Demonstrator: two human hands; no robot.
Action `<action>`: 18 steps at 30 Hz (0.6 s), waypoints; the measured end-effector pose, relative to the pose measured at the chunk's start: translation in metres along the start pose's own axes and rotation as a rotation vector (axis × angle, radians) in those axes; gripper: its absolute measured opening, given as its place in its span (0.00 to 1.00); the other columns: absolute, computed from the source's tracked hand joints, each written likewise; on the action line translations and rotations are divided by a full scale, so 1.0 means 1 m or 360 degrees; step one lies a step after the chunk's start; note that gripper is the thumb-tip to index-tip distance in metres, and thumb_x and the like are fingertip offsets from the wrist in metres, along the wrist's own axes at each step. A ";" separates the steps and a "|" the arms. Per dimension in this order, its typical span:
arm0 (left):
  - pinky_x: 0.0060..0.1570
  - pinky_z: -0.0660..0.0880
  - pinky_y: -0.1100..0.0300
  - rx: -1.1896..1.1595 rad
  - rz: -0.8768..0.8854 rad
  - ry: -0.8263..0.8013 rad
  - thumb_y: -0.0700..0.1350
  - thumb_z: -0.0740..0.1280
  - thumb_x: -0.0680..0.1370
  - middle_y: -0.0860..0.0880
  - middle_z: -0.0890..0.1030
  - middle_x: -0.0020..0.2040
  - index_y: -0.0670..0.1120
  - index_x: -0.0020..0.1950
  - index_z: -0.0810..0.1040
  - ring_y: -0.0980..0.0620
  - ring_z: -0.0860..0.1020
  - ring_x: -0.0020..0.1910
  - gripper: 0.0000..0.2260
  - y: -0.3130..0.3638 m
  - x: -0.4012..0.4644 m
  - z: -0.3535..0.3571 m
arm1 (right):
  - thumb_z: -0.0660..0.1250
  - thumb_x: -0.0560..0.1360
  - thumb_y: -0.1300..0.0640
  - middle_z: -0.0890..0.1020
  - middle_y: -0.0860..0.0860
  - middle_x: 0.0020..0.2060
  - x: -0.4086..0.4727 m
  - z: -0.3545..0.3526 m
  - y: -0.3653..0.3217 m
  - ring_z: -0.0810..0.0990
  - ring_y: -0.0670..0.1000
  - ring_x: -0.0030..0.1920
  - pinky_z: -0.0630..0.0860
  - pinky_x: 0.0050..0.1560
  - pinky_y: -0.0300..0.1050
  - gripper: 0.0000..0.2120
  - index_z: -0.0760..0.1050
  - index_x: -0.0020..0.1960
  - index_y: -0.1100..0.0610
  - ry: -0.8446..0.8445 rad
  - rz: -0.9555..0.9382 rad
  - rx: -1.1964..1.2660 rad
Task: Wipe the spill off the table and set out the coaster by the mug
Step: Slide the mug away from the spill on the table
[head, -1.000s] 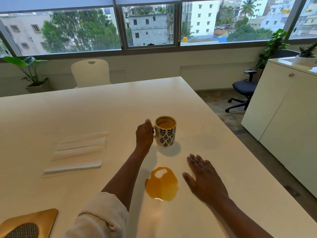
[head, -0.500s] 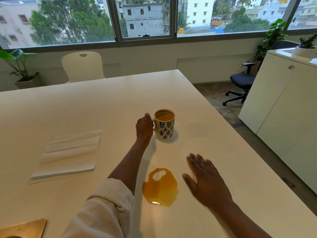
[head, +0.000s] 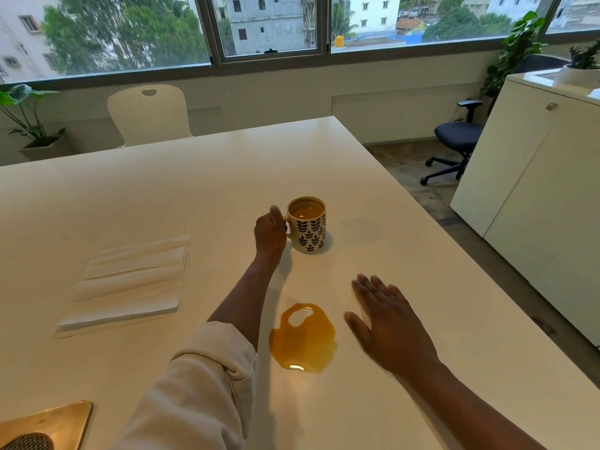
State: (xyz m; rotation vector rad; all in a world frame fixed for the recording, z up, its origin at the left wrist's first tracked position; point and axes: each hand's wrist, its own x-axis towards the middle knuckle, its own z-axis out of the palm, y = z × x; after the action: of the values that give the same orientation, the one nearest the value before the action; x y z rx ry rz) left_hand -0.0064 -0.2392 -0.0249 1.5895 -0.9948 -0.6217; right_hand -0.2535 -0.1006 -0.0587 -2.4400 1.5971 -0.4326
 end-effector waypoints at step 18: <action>0.44 0.72 0.55 0.0348 0.0100 -0.0048 0.49 0.48 0.85 0.39 0.84 0.39 0.38 0.37 0.79 0.42 0.80 0.40 0.28 0.006 -0.003 -0.009 | 0.44 0.78 0.34 0.58 0.45 0.78 0.000 0.000 -0.001 0.52 0.44 0.78 0.51 0.78 0.48 0.34 0.56 0.78 0.49 -0.0001 0.0001 -0.0034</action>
State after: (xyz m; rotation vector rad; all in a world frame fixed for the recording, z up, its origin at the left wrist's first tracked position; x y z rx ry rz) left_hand -0.0024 -0.2318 -0.0176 1.7360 -1.1624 -0.5082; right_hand -0.2530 -0.0998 -0.0581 -2.4547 1.6108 -0.4167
